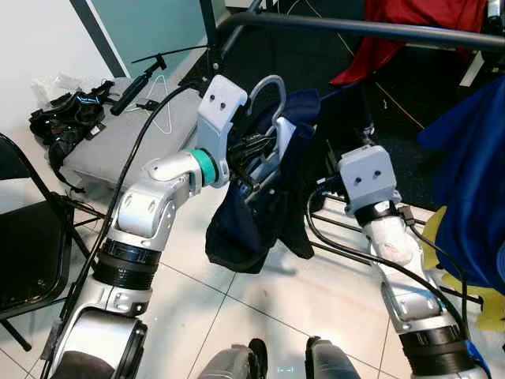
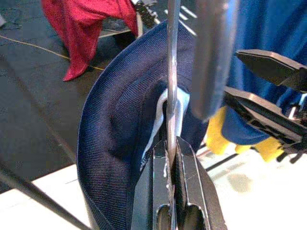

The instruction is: Hang hanger

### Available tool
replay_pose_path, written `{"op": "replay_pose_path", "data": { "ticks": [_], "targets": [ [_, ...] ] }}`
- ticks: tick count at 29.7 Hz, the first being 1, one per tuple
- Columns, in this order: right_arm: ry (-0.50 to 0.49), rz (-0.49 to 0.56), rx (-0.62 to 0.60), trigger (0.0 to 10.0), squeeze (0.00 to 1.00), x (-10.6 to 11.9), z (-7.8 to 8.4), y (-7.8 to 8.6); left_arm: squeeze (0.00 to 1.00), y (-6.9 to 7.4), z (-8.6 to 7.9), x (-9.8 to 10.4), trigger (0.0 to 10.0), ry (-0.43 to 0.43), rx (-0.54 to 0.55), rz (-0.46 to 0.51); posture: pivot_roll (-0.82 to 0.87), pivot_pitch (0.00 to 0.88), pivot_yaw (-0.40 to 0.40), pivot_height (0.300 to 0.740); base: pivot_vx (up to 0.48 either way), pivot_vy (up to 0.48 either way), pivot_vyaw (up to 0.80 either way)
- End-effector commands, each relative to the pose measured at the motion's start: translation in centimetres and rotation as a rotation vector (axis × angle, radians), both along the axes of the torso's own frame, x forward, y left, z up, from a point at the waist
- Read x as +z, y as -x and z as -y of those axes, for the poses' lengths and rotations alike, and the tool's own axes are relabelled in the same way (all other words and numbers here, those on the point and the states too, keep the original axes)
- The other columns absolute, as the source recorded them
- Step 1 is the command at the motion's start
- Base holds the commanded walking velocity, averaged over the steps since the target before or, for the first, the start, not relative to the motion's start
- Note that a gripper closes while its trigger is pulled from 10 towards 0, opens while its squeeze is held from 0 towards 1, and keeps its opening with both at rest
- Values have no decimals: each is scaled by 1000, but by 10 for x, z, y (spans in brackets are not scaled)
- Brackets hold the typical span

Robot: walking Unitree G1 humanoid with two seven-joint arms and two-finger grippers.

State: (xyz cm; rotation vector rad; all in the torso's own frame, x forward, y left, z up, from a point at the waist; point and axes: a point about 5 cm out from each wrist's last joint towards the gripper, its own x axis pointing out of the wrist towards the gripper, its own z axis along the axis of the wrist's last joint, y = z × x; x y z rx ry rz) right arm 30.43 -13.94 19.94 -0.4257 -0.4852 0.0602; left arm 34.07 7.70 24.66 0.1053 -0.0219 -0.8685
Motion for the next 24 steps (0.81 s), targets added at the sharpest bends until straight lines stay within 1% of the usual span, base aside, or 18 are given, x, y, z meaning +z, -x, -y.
{"op": "replay_pose_path", "data": {
  "ticks": [1, 2, 4, 5, 7, 8, 9, 10, 13, 15, 16, 18, 19, 20, 22, 23, 24],
  "targets": [
    [-15, 10, 12, 10000, 0, -2, -6, 2, 0, 5, 3, 8, 0, 11, -46, 19, -172, 127, 235, 740, 0, 0, 0],
    [-84, -34, 98, 10000, 0, -4, -17, 6, 0, 5, 8, 11, 0, 16, -67, 18, -174, 123, 243, 740, 0, 0, 0],
    [-84, -34, 98, 10000, 0, -4, -17, 6, 0, 5, 8, 11, 0, 16, -67, 18, -174, 123, 243, 740, 0, 0, 0],
    [-128, -65, 160, 10000, 0, -5, -26, 10, 0, 4, 12, 12, 0, 16, -79, 22, -178, 120, 244, 740, 0, 0, 0],
    [-128, -65, 160, 10000, 0, -5, -26, 10, 0, 4, 12, 12, 0, 16, -79, 22, -178, 120, 244, 740, 0, 0, 0],
    [-149, -93, 220, 10000, 0, -7, -33, 13, 0, 2, 15, 11, 0, 10, -76, 25, -179, 119, 241, 740, 0, 0, 0],
    [-149, -93, 220, 10000, 0, -7, -33, 13, 0, 2, 15, 11, 0, 10, -76, 25, -179, 119, 241, 740, 0, 0, 0],
    [-169, -112, 254, 10000, 0, -9, -37, 17, 0, 1, 16, 10, 0, 1, -69, 35, -183, 118, 238, 740, 0, 0, 0],
    [-168, -124, 277, 10000, 0, -13, -42, 24, 0, 0, 18, 10, 0, 6, -51, 45, -186, 112, 233, 740, 0, 0, 0],
    [-168, -124, 277, 10000, 0, -13, -42, 24, 0, 0, 18, 10, 0, 6, -51, 45, -186, 112, 233, 740, 0, 0, 0],
    [-153, -125, 253, 10000, 0, -15, -41, 27, 0, 0, 19, 10, 0, 20, -45, 44, -196, 111, 234, 740, 0, 0, 0],
    [-153, -125, 253, 10000, 0, -15, -41, 27, 0, 0, 19, 10, 0, 20, -45, 44, -196, 111, 234, 740, 0, 0, 0],
    [-147, -106, 167, 10000, 0, -17, -33, 25, 0, 1, 20, 12, 0, 35, -50, 45, -205, 110, 234, 740, 0, 0, 0],
    [-147, -106, 167, 10000, 0, -17, -33, 25, 0, 1, 20, 12, 0, 35, -50, 45, -205, 110, 234, 740, 0, 0, 0],
    [-154, -80, 40, 10000, 0, -18, -16, 18, 0, 5, 21, 15, 0, 58, -74, 49, -211, 104, 237, 740, 0, 0, 0],
    [-154, -80, 40, 10000, 0, -18, -16, 18, 0, 5, 21, 15, 0, 58, -74, 49, -211, 104, 237, 740, 0, 0, 0],
    [-161, -75, 2, 10000, 0, -17, -9, 12, 0, 7, 21, 18, 0, 73, -94, 54, -210, 102, 232, 740, 0, 0, 0]
  ]
}}
